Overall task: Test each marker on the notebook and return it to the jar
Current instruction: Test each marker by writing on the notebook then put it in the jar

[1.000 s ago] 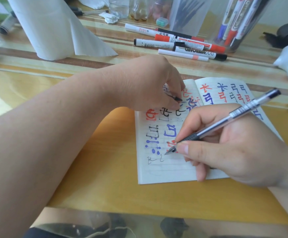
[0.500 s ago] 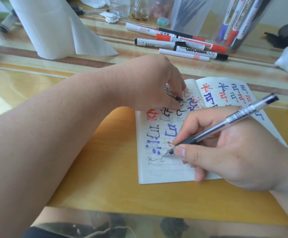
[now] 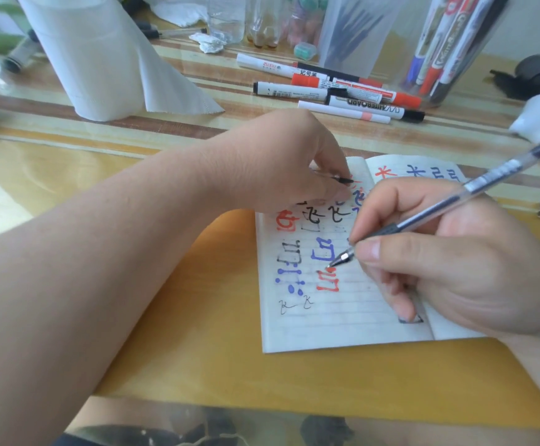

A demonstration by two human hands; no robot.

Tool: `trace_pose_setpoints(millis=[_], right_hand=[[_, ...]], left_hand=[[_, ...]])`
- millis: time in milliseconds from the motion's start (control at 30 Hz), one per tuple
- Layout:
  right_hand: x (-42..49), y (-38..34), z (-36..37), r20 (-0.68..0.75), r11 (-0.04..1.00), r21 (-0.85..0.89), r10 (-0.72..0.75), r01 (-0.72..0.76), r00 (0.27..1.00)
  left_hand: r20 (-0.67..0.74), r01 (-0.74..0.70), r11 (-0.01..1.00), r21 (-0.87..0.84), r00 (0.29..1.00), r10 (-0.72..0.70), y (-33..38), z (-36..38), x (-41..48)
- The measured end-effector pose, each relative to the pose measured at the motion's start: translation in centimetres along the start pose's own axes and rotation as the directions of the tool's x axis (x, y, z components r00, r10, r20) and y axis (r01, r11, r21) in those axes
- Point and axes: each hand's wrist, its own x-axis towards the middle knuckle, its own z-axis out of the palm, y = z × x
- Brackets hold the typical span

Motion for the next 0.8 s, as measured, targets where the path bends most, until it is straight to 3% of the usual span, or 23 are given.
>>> trace_pose_setpoints(millis=[200,400,500,700,800], right_hand=[[2.4,-5.0,-1.7,-0.158,0.982,-0.011,-0.19,0.191,0.969],[7.7,-6.6,-3.2,-0.264,0.966,0.24,-0.029,0.095,0.964],[9.0,-4.2,-3.4,-0.352,0.938,0.311,-0.034,0.151,0.935],[8.5,-1.9,-3.2,-0.381,0.925,0.194,-0.236,0.327,0.894],[8.2,-1.7,-3.1,-0.382,0.935,0.126,-0.263,0.332,0.886]], left_hand=[[-0.151,0.041,0.981,-0.192,0.986,-0.07,0.1,-0.4,0.0],[-0.163,0.128,0.91,-0.395,0.965,-0.206,0.4,-0.9,0.0],[-0.136,0.17,0.886,-0.431,0.959,-0.25,0.5,-1.1,0.0],[-0.125,0.2,0.889,-0.412,0.954,-0.273,0.7,-0.9,0.2],[-0.11,0.215,0.88,-0.423,0.952,-0.285,0.8,-0.9,0.0]])
